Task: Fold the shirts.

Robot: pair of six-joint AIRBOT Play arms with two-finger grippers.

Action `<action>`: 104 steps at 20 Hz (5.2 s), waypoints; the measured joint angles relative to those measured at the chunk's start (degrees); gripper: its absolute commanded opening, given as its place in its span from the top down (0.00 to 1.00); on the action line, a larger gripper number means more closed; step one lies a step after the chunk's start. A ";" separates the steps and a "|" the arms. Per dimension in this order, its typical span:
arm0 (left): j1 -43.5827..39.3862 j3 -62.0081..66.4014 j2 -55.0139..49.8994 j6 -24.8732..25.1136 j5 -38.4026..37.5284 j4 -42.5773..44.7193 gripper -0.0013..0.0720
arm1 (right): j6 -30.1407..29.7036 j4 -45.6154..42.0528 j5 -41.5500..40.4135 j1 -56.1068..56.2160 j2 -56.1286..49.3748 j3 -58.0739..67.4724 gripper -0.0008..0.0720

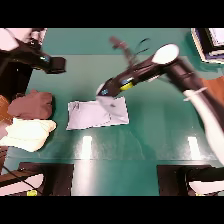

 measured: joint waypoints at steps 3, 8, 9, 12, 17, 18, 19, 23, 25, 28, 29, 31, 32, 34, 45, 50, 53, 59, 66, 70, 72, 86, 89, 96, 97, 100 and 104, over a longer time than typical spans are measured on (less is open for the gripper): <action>3.48 0.02 2.64 0.04 -1.11 1.16 0.95 | -1.53 0.28 -5.05 6.71 -8.70 6.64 0.20; 5.09 0.02 3.89 0.20 -3.85 1.66 0.95 | 0.81 -2.64 -1.40 9.46 -17.99 18.12 0.38; 5.20 0.02 3.98 0.24 -4.44 1.64 0.95 | 2.19 -4.61 1.33 8.57 -18.16 18.51 0.38; 5.38 0.00 4.13 0.68 -6.16 1.53 0.95 | 5.03 -9.84 6.40 3.72 -15.69 14.27 0.38; 5.42 -0.22 4.17 1.27 -7.52 1.25 0.95 | 8.61 -13.81 6.05 -9.57 -5.46 -4.52 0.38; 5.40 -0.24 4.17 1.29 -7.52 1.11 0.95 | 9.11 -14.12 4.90 -12.20 -3.48 -8.70 0.37; 5.38 -0.24 4.17 1.31 -7.50 0.70 0.95 | 9.57 -14.36 3.67 -14.99 -1.42 -13.11 0.37; 5.33 -0.26 4.15 1.46 -5.99 -1.18 0.95 | 10.49 -12.13 -0.87 -22.91 3.04 -26.88 0.14; 5.33 -0.26 4.15 1.49 -4.79 -2.01 0.95 | 10.38 -9.53 -2.89 -24.39 2.97 -30.93 0.21; 5.33 -0.26 4.13 1.55 -3.45 -2.75 0.95 | 9.27 -4.48 -4.81 -23.12 0.83 -32.81 0.21; 5.33 -0.26 4.13 1.77 -3.28 -2.84 0.95 | 9.03 -2.75 -5.33 -21.84 -0.35 -32.39 0.21; 5.33 -0.26 4.13 2.25 -2.93 -3.06 0.95 | 8.74 -0.44 -6.38 -18.88 -3.10 -30.42 0.21; 5.33 -0.26 4.13 2.40 -2.84 -3.10 0.95 | 8.61 0.74 -6.78 -17.14 -4.81 -28.89 0.24; 5.33 -0.26 4.13 2.62 -2.73 -3.21 0.95 | 8.41 1.64 -7.48 -13.88 -8.13 -25.51 0.51; 5.33 -0.26 4.13 3.48 -4.50 -3.52 0.95 | 8.87 -1.29 3.04 -11.56 -14.29 -5.62 0.97; 5.33 -0.26 4.11 3.52 -4.92 -5.51 0.95 | 12.00 -2.03 6.86 -22.84 -9.14 3.85 0.97; 5.33 -0.26 4.13 3.56 -4.92 -7.65 0.95 | 15.04 -6.78 8.13 -31.52 -6.32 10.16 0.97; 5.33 -0.26 4.13 3.58 -4.87 -12.83 0.95 | 18.12 -15.61 7.69 -50.58 -4.59 18.84 0.97; 5.33 -0.28 4.13 3.43 -4.85 -16.41 0.96 | 16.65 -17.49 -1.07 -69.61 -5.70 20.09 0.97; 5.33 -0.31 4.13 2.95 -4.28 -16.83 0.95 | 14.69 -16.61 -2.51 -74.79 -6.60 21.70 0.97; 5.33 -0.31 4.11 2.75 -4.02 -16.87 0.95 | 12.96 -14.69 -2.64 -76.32 -5.73 22.01 0.97; 5.33 -0.31 4.13 5.09 -4.44 -16.90 0.95 | 11.89 -28.76 7.41 -80.65 14.29 1.46 0.97; 5.33 -0.31 4.13 6.73 -4.79 -16.87 0.95 | 13.38 -32.17 10.71 -84.11 18.58 -6.38 0.97; 5.33 -0.31 4.13 8.61 -5.07 -16.83 0.95 | 15.26 -34.36 14.01 -94.38 26.34 -22.80 0.15; 5.33 -0.31 4.13 8.68 -5.07 -16.83 0.95 | 15.28 -34.34 13.99 -95.80 27.10 -24.37 0.15; 5.33 -0.31 4.13 8.85 -5.09 -16.85 0.95 | 15.50 -34.38 13.64 -98.60 28.83 -26.10 0.15; 5.33 -0.31 4.13 8.92 -5.05 -16.83 0.95 | 15.80 -29.14 11.96 -96.59 29.97 -22.77 0.15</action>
